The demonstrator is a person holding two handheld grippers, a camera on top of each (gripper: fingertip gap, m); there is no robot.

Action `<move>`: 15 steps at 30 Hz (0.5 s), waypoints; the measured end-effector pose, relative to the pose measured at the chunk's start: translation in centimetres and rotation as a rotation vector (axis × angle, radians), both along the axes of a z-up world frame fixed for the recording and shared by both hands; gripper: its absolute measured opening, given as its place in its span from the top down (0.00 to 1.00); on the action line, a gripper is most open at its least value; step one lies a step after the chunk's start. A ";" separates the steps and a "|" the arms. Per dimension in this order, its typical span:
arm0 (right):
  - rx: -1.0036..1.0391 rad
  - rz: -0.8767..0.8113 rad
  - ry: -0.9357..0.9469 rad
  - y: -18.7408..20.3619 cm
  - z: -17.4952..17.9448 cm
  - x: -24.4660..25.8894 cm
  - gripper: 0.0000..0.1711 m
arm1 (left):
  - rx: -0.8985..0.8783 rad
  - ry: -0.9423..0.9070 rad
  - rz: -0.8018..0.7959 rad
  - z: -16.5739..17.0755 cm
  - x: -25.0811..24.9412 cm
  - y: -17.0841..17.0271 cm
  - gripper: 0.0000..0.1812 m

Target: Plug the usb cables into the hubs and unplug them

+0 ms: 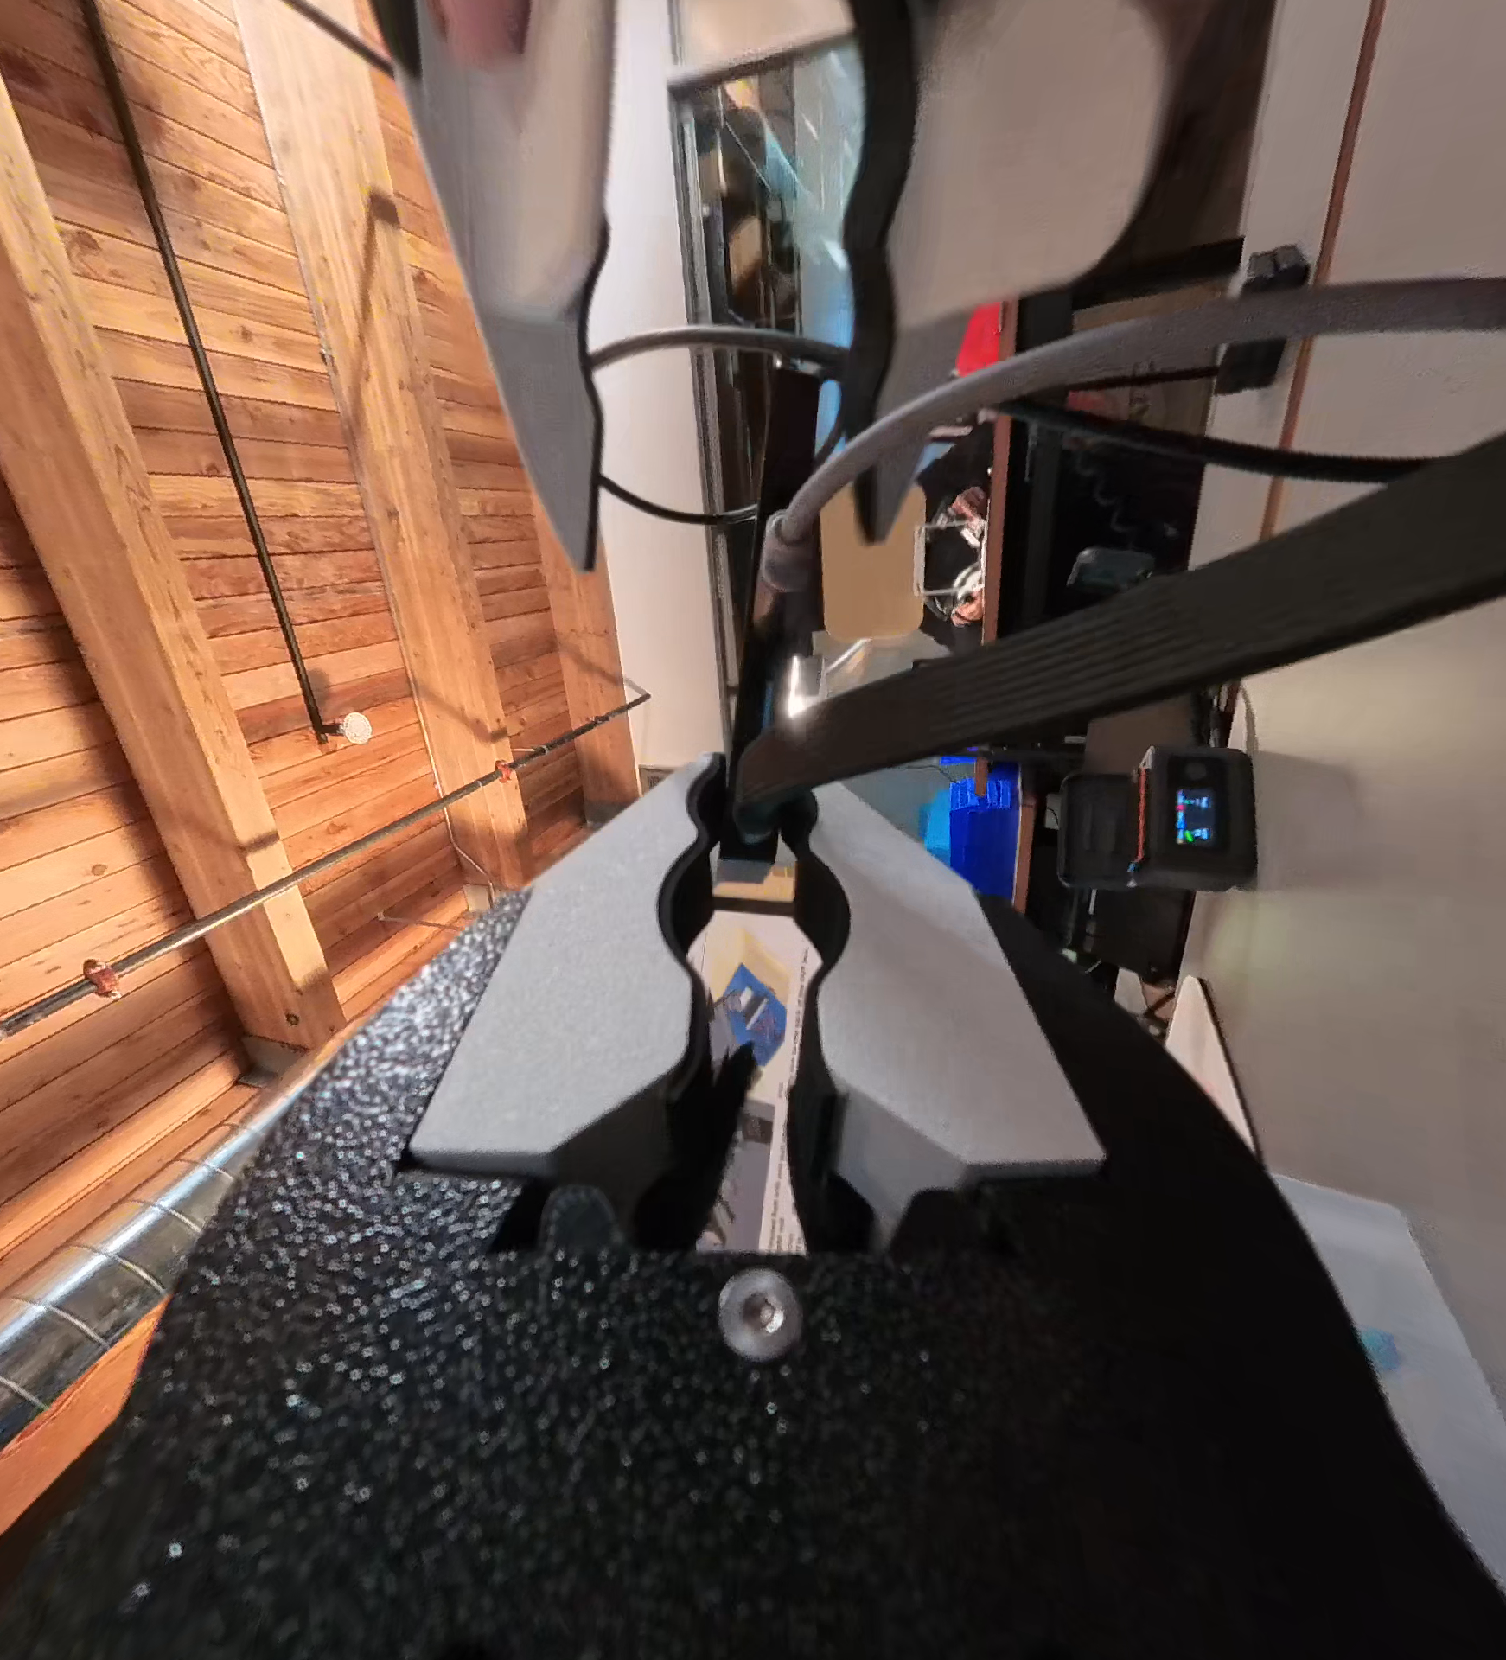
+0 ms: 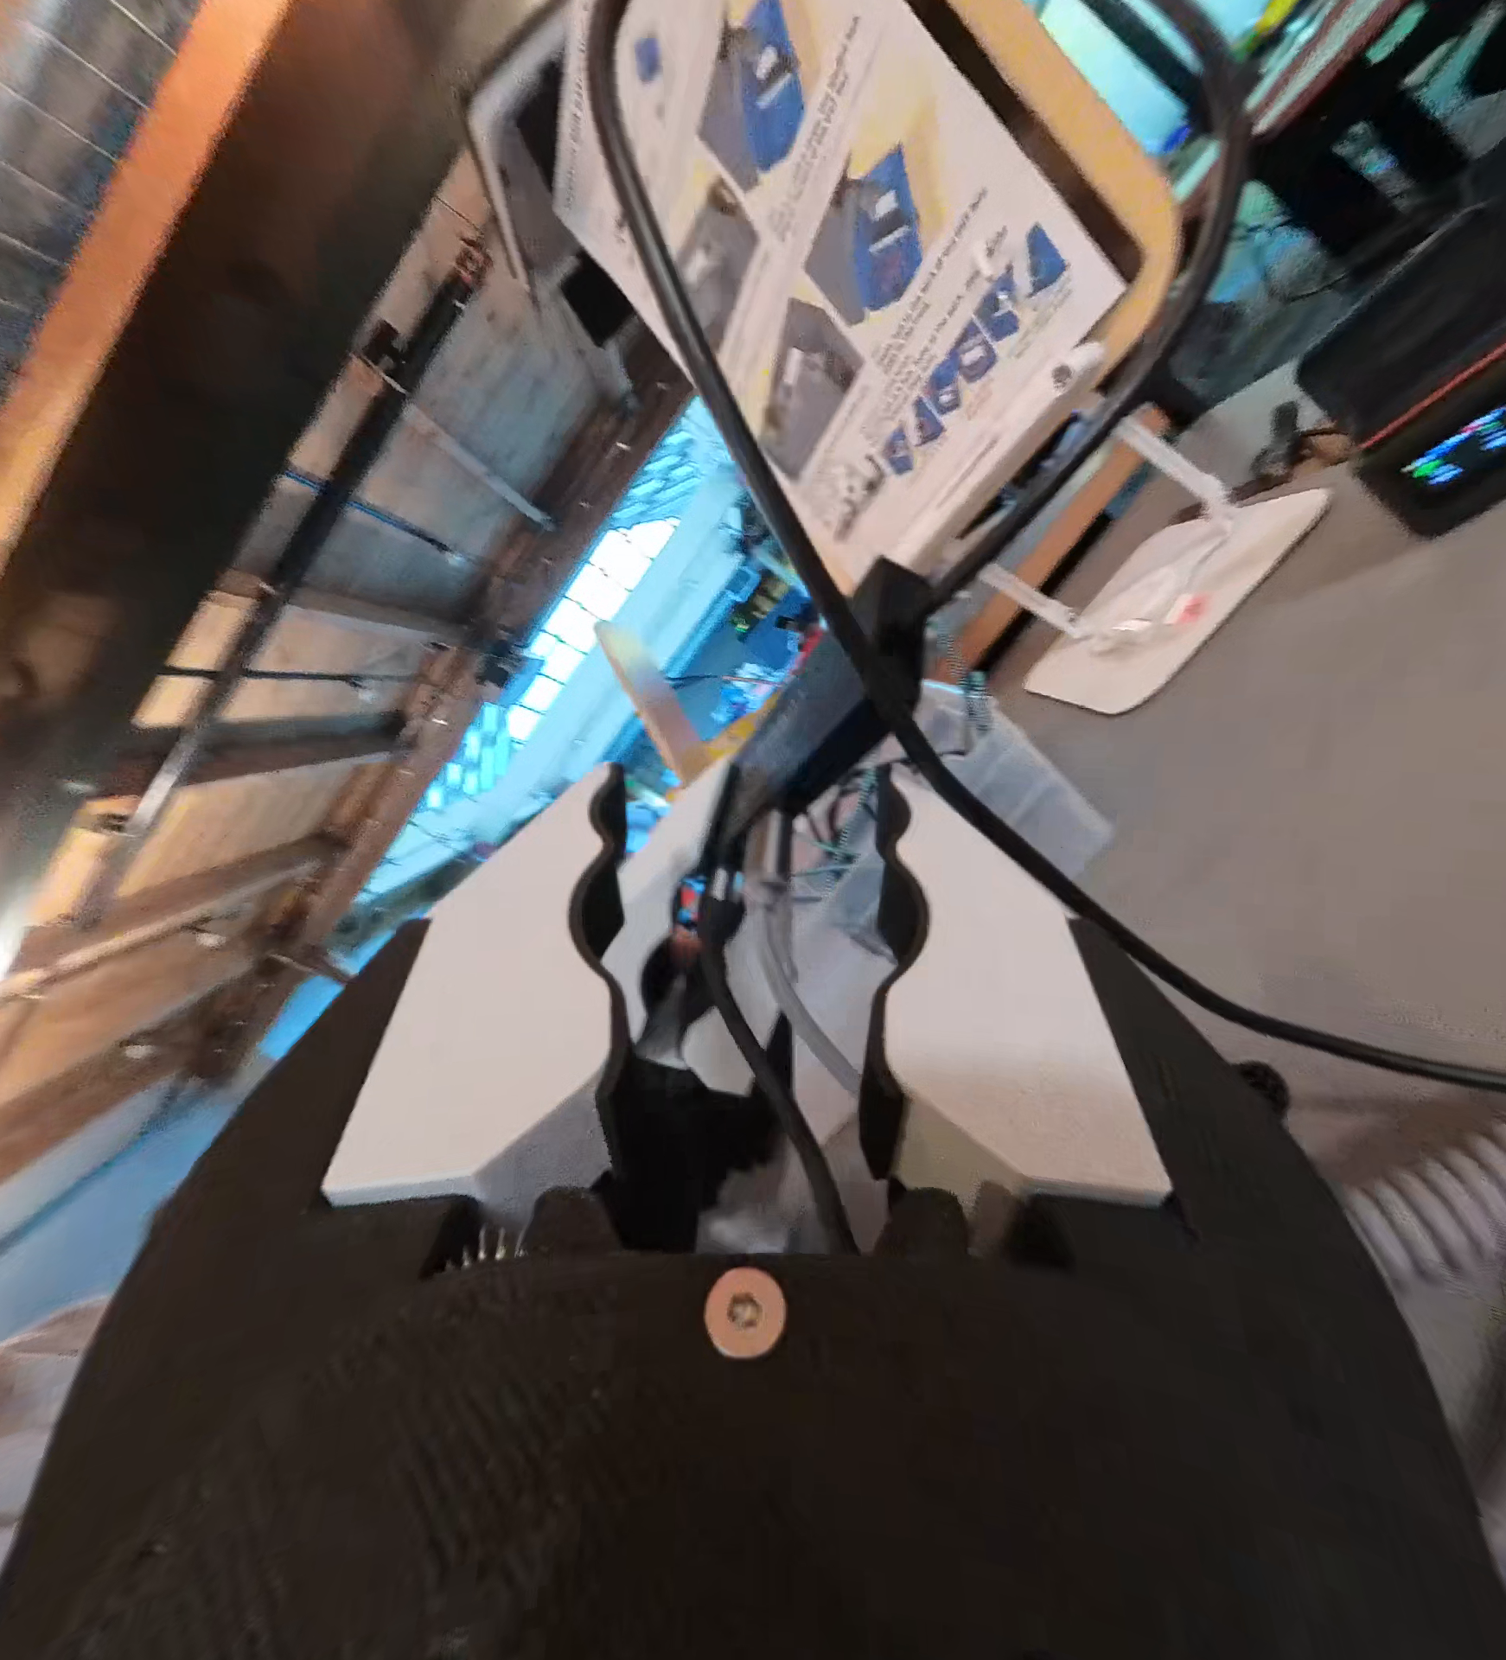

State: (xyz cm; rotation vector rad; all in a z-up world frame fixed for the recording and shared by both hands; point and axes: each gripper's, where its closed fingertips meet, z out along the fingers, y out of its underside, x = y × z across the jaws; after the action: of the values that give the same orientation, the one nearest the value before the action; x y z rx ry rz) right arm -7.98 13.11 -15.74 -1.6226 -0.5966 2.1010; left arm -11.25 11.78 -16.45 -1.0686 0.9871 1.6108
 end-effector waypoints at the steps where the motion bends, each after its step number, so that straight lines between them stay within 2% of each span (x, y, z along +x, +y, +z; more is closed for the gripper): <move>1: -0.025 0.010 0.025 0.0 0.2 -0.1 0.73 | 0.000 0.005 -0.007 -0.2 0.2 -0.1 0.95; 2: -0.023 0.003 0.027 0.1 0.1 -0.3 0.79 | 0.006 0.003 -0.004 -0.2 0.2 -0.3 0.95; 3: 0.003 -0.009 0.006 0.3 -0.3 -0.4 0.91 | 0.000 -0.012 -0.012 -0.4 0.2 -0.4 0.96; 5: 0.049 -0.001 -0.013 0.3 -0.8 -0.3 0.93 | -0.074 -0.086 -0.037 -1.4 0.2 -0.4 0.93; 8: 0.169 -0.016 -0.088 0.5 -1.6 0.0 0.95 | -0.238 -0.292 -0.063 -4.2 0.0 -0.9 0.80; 9: 0.233 -0.026 -0.125 0.6 -1.9 0.2 0.95 | -0.286 -0.393 -0.077 -5.1 -0.1 -1.2 0.68; 10: 0.305 -0.029 -0.163 0.5 -2.2 0.4 0.95 | -0.353 -0.502 -0.104 -6.2 0.0 -1.8 0.62; 13: 0.568 0.010 -0.297 -0.6 -3.2 1.1 0.95 | -0.594 -0.928 -0.313 -8.5 2.7 -4.0 0.58; 15: 0.736 0.105 -0.387 -2.1 -4.4 1.4 0.95 | -0.695 -1.221 -0.483 -7.9 4.9 -5.2 0.57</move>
State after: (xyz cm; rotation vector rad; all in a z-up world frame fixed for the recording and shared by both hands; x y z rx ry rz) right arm -6.59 10.99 -20.14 -1.5479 -1.4047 1.3512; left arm -6.37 6.59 -24.34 -1.7451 0.7973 0.0271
